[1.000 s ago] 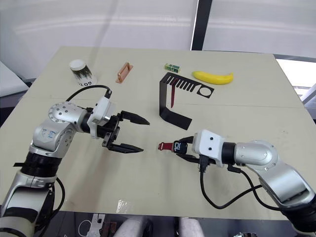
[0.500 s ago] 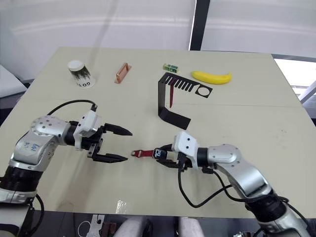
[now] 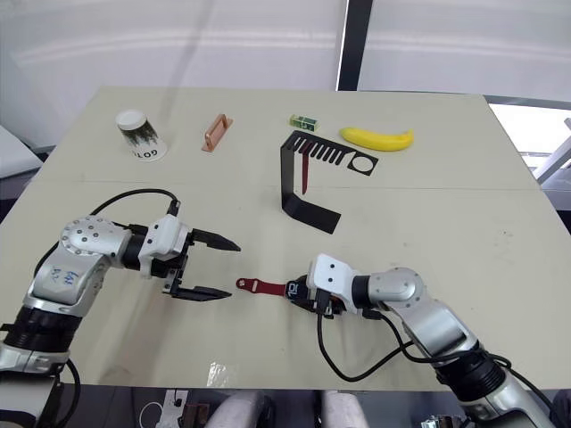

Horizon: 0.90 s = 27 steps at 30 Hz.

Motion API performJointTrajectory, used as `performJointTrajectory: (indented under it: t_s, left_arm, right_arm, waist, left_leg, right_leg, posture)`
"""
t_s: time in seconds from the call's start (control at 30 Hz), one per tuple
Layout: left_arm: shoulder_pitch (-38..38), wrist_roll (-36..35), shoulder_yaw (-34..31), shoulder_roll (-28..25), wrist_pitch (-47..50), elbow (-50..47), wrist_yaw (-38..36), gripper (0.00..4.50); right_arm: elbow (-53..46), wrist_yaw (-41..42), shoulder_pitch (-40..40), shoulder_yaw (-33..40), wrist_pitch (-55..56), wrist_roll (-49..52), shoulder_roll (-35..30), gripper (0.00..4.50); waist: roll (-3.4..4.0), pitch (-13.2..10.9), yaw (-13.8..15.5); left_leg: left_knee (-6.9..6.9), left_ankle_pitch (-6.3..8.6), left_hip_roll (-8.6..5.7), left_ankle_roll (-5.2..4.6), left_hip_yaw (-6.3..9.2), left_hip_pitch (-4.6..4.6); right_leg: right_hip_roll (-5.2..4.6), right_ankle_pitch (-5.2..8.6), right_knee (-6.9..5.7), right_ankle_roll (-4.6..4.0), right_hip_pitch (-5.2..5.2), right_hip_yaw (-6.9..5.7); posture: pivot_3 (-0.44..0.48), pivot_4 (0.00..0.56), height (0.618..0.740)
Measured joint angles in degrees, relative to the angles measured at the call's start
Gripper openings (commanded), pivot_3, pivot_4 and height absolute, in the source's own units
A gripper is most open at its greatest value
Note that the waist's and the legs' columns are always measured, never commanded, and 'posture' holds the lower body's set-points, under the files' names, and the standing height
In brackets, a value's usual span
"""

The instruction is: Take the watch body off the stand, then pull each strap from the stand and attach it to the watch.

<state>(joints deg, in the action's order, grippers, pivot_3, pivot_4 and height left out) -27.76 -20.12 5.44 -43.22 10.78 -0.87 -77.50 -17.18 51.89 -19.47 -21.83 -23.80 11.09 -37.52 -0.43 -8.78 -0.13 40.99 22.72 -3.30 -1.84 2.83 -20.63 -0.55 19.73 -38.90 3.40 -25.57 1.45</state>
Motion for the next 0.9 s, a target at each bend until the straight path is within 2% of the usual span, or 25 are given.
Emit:
performJointTrajectory:
  t_s: [0.07, 0.1, 0.2, 0.37, 0.47, 0.6, 0.73, 0.87, 0.9]
  left_arm:
    - [-0.31, -0.1, -0.01, 0.77, 0.34, 0.36, 0.43, 4.5]
    - [-0.32, -0.18, -0.04, 1.15, 0.68, 0.42, 0.77, 4.5]
    - [0.65, -0.98, -0.7, 1.88, 2.3, -0.37, 2.49, 4.5]
    - [6.77, -5.58, -8.75, 2.92, 8.59, -3.45, 10.94, 4.5]
    - [9.59, -5.81, -13.57, 4.45, 9.19, -4.83, 17.91, 4.5]
    - [16.36, -6.56, -19.2, 4.62, 10.94, -6.23, 23.48, 4.5]
    - [20.7, -7.79, -23.3, 4.37, 12.56, -7.92, 25.68, 4.5]
    - [20.04, -9.43, -24.48, 4.87, 14.47, -9.95, 28.2, 4.5]
    - [19.06, -10.05, -24.37, 5.46, 15.02, -10.47, 28.94, 4.5]
  right_arm:
    - [-0.57, 0.63, -0.01, 0.72, 0.26, 0.32, -0.2, 4.34]
    - [-1.17, 1.08, 0.12, 1.47, 0.42, 0.65, -0.65, 4.49]
    - [-3.81, 1.49, 1.6, 6.21, -0.18, 3.22, -2.37, 4.49]
    - [-11.29, -0.18, 11.9, 25.62, -5.55, 14.77, -4.25, 4.49]
    - [-12.47, -3.5, 17.33, 34.31, -7.22, 17.98, -2.77, 4.49]
    - [-13.86, -7.94, 27.17, 45.28, -7.7, 19.87, -0.08, 4.49]
    - [-15.97, -9.11, 34.16, 51.11, -7.69, 21.73, 1.78, 4.49]
    - [-16.45, -9.94, 33.76, 51.17, -7.69, 22.94, 2.14, 4.49]
    - [-16.37, -10.42, 32.26, 50.36, -7.71, 23.04, 2.15, 4.24]
  waist:
    - [0.0, 0.0, 0.02]
    - [0.0, 0.0, 0.05]
    - [0.0, 0.0, 0.08]
    - [-0.01, 0.01, 0.32]
    - [-0.02, 0.01, 0.62]
    - [-0.01, 0.01, 0.61]
    - [-0.01, 0.01, 0.85]
    - [-0.01, 0.01, 1.03]
    - [0.0, 0.02, 1.06]
  left_leg:
    - [0.01, 0.0, 0.0, 0.0, 0.0, 0.0]
    - [0.0, 0.0, 0.0, 0.0, 0.0, 0.0]
    - [0.0, 0.0, 0.0, 0.0, 0.0, 0.0]
    - [0.02, 0.01, 0.0, 0.0, 0.04, 0.0]
    - [0.01, 0.01, 0.0, 0.0, 0.0, 0.08]
    - [-0.13, 0.01, 0.0, 0.01, -0.07, 0.18]
    - [-0.1, 0.01, 0.0, 0.01, -0.1, 0.25]
    - [-0.1, 0.02, 0.0, 0.0, -0.15, 0.4]
    - [-0.1, 0.02, 0.0, 0.0, -0.15, 0.41]
  right_leg:
    - [0.0, 0.0, 0.0, 0.0, 0.0, 0.0]
    - [0.0, 0.0, 0.01, 0.0, 0.0, 0.0]
    - [-0.01, 0.0, 0.0, 0.0, 0.0, 0.01]
    - [-0.01, 0.0, -0.05, 0.0, 0.06, 0.0]
    - [0.0, 0.0, -0.04, 0.01, 0.13, 0.06]
    - [0.02, 0.0, -0.09, 0.01, 0.12, 0.14]
    - [0.01, 0.0, -0.07, 0.01, 0.21, 0.19]
    - [0.01, 0.0, -0.06, 0.01, 0.36, 0.25]
    - [0.02, 0.0, -0.06, 0.01, 0.36, 0.25]
  posture:
    - [0.0, 0.15, 0.74]
    - [0.0, 0.15, 0.74]
    - [0.0, 0.15, 0.74]
    - [0.0, 0.15, 0.74]
    - [0.0, 0.15, 0.74]
    - [0.0, 0.15, 0.74]
    - [0.0, 0.15, 0.74]
    - [0.0, 0.15, 0.74]
    - [0.0, 0.15, 0.74]
